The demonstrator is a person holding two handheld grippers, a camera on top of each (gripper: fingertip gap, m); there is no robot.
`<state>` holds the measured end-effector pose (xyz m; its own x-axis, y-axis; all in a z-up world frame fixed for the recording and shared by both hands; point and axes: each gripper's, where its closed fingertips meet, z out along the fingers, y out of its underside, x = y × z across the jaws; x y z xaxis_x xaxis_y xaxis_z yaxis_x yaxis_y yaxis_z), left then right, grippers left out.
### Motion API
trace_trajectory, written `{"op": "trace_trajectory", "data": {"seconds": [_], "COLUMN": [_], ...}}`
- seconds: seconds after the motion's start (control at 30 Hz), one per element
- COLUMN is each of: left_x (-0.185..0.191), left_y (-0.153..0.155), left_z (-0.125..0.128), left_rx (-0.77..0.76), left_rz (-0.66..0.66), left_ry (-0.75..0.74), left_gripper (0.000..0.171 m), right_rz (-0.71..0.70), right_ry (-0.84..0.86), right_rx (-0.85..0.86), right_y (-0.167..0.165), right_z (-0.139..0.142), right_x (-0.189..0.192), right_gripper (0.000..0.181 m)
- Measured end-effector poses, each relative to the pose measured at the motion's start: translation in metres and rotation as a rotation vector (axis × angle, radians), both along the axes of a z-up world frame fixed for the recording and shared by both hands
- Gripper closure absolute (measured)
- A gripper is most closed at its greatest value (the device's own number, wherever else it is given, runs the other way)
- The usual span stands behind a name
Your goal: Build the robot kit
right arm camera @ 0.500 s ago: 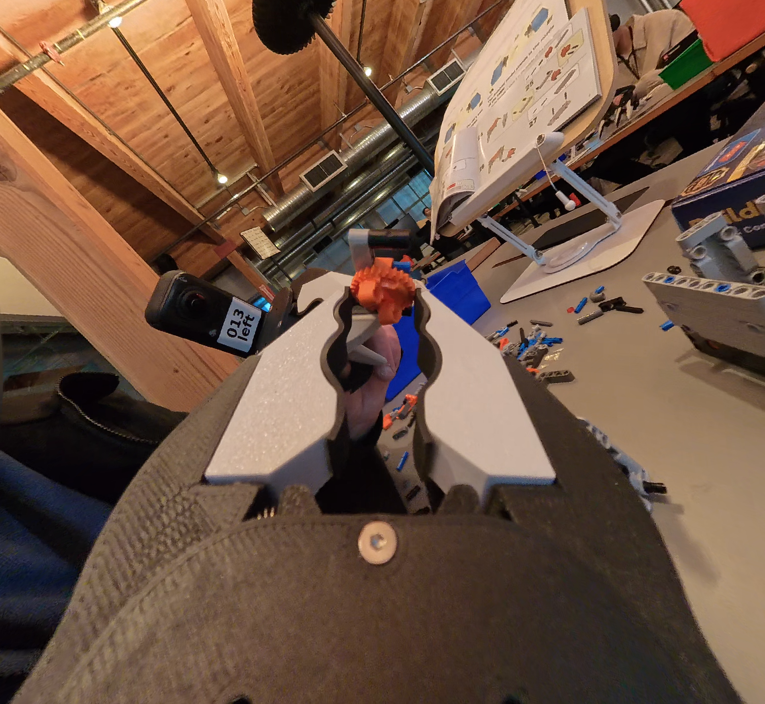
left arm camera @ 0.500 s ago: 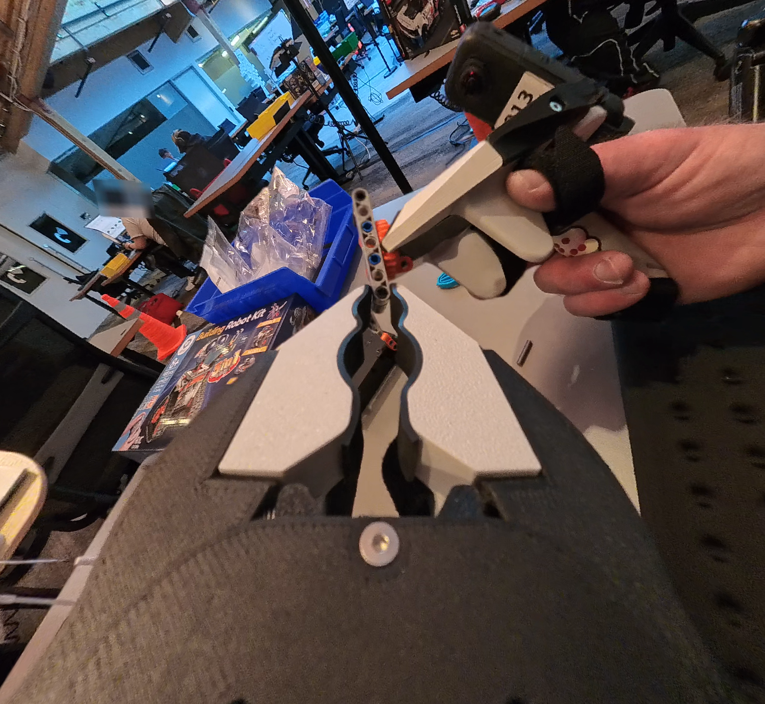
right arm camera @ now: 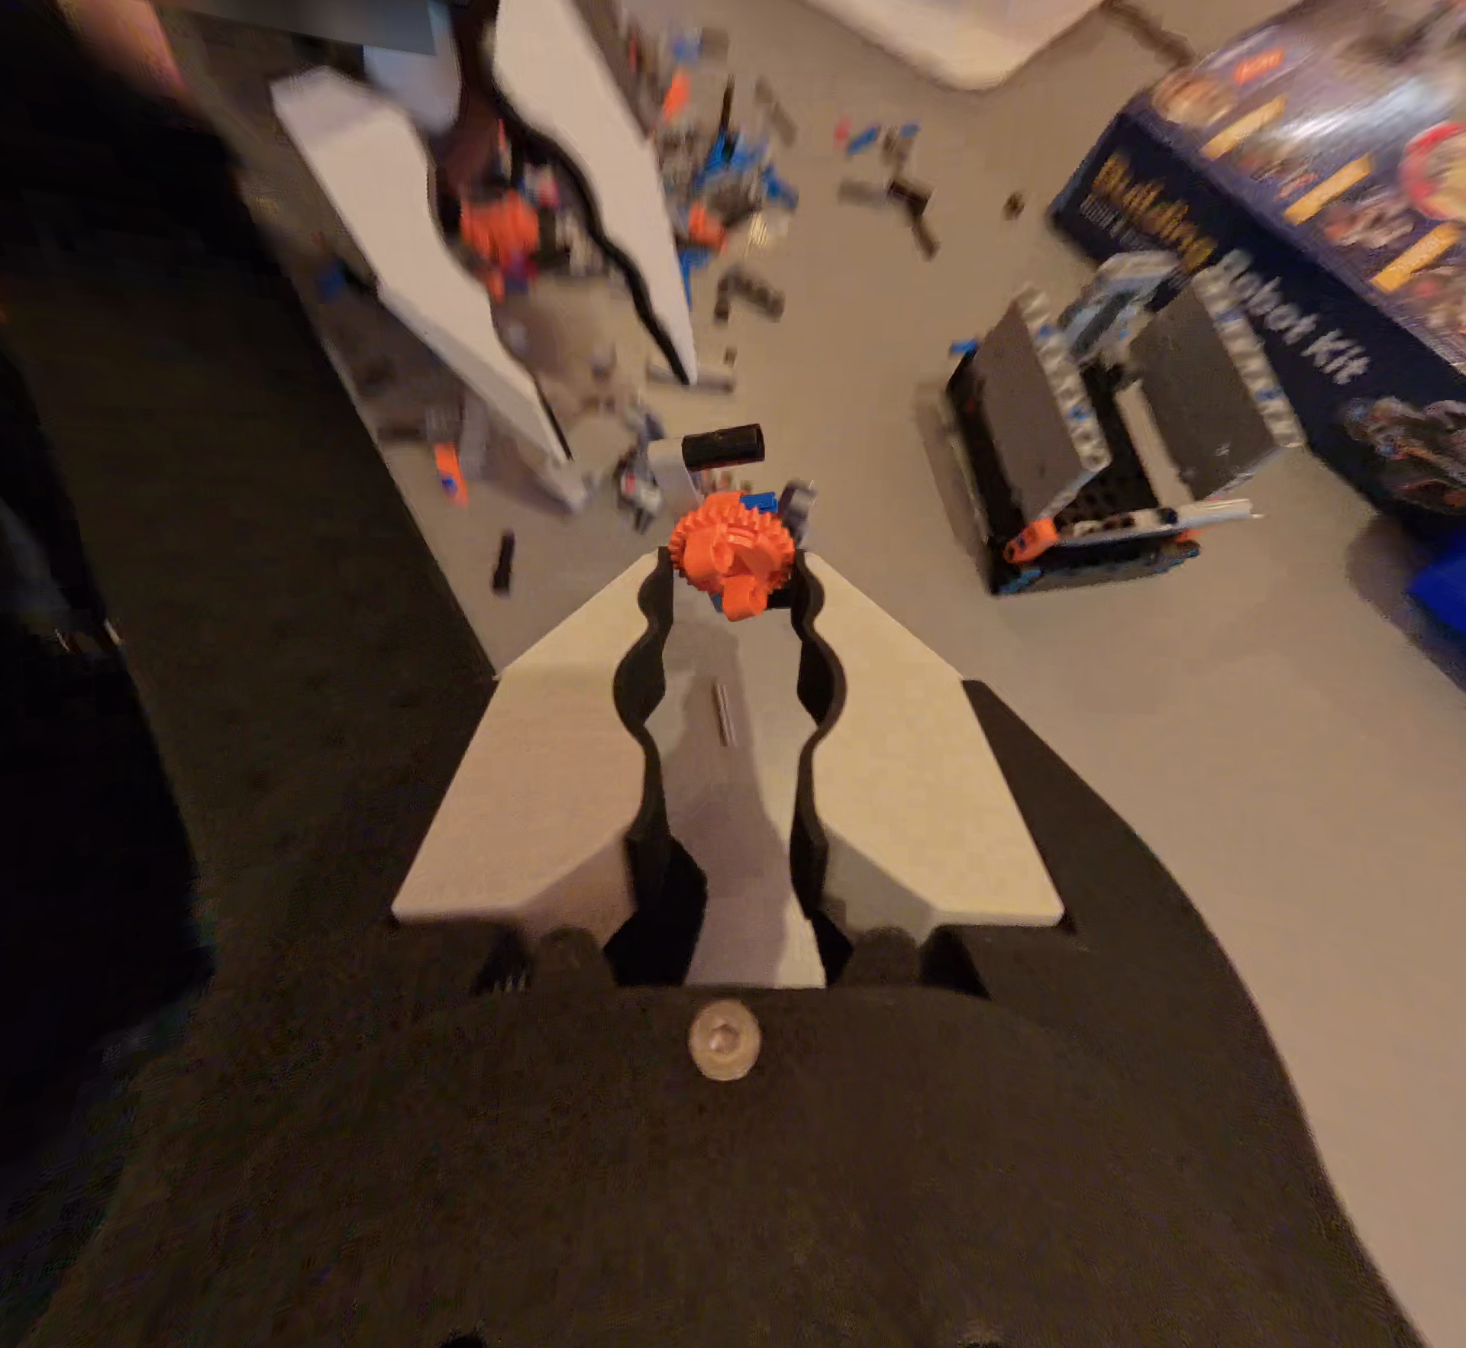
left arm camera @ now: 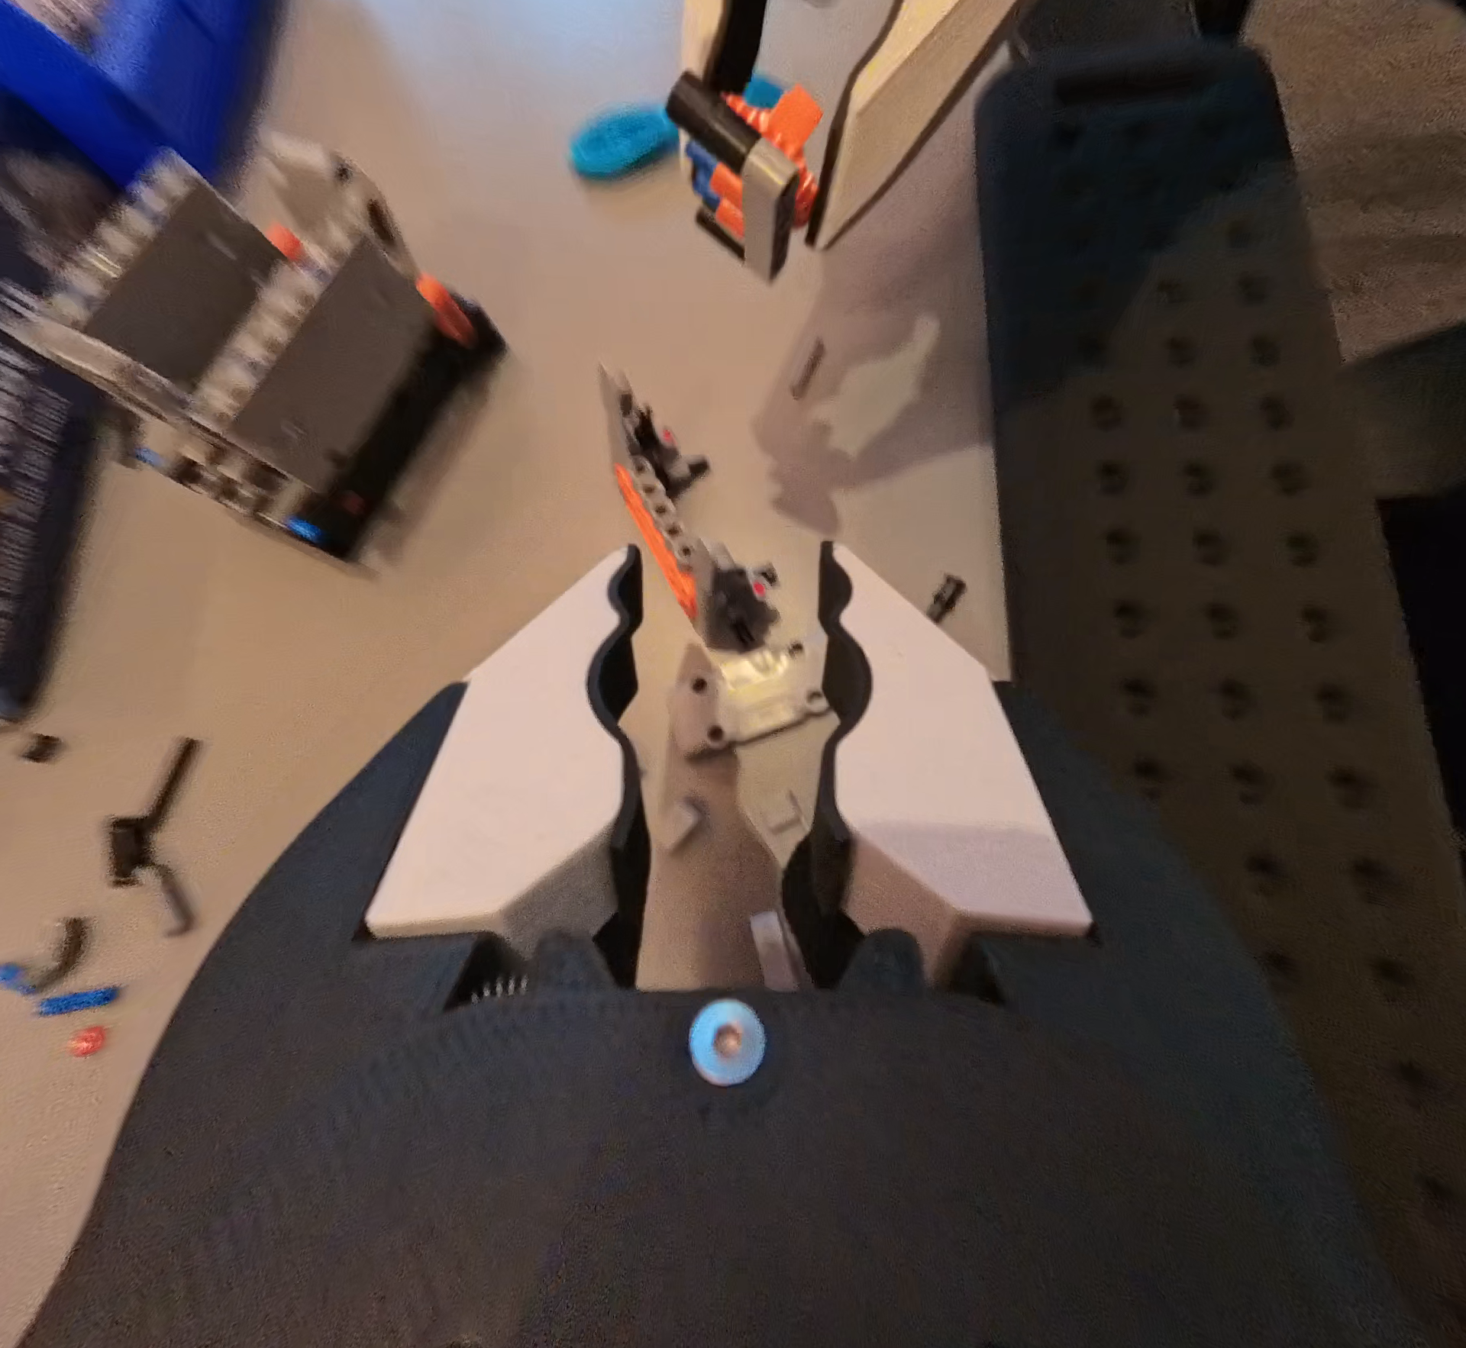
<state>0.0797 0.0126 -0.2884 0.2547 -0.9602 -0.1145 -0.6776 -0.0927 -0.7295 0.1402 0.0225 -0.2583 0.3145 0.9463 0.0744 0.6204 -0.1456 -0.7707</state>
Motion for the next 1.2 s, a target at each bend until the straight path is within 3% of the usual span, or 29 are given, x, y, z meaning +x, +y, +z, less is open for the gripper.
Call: {"op": "trace_trajectory", "data": {"seconds": [0.17,0.23,0.53,0.83,1.0,1.2], "left_x": [-0.008,-0.006,-0.003,-0.006,-0.004,-0.003], "left_y": [-0.003,0.001,0.011,0.011,0.01,0.013], "left_z": [-0.037,-0.038,-0.04,-0.041,-0.044,-0.047], "left_rx": [-0.148,-0.154,-0.199,-0.234,-0.236,-0.221], "left_rz": [0.005,0.012,0.013,-0.047,-0.049,-0.04], "left_ry": [0.077,0.059,0.009,0.018,0.035,0.047], "left_gripper": [0.136,0.145,0.156,0.156,0.145,0.149], "right_rz": [0.195,0.256,0.416,0.452,0.45,0.446], "right_ry": [-0.312,-0.378,-0.625,-0.627,-0.58,-0.559], "right_rx": [0.089,0.112,0.129,0.112,0.085,0.105], "right_y": [-0.012,-0.014,-0.011,0.001,-0.001,-0.003], "right_z": [-0.035,-0.044,-0.077,-0.078,-0.079,-0.074], "right_x": [-0.004,-0.008,-0.018,-0.019,-0.02,-0.021], "right_gripper": [0.154,0.154,0.153,0.153,0.152,0.142]}}
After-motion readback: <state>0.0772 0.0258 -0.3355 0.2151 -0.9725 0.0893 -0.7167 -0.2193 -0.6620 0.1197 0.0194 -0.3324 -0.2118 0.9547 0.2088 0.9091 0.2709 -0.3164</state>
